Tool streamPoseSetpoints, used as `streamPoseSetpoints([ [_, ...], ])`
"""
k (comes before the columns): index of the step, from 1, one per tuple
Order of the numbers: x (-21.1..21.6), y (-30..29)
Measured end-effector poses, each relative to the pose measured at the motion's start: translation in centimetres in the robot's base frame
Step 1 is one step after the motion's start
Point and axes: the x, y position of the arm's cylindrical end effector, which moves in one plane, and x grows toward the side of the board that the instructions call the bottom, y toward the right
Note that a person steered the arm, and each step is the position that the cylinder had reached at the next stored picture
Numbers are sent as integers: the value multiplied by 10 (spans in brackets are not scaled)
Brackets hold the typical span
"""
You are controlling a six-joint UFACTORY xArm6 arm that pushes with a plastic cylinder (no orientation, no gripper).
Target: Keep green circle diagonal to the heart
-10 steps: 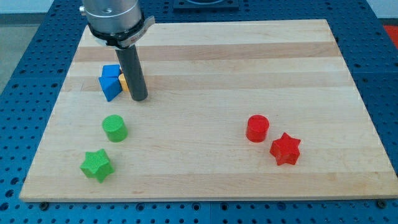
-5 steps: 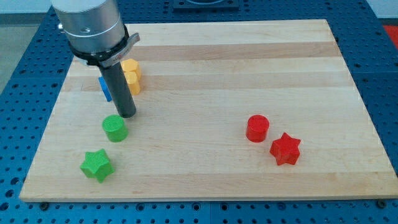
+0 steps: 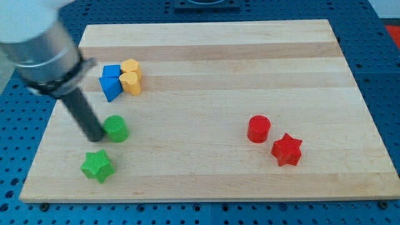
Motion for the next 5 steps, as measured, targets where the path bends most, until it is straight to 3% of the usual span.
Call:
streamPoseSetpoints([
  [1,-14,71],
  [5,-44,92],
])
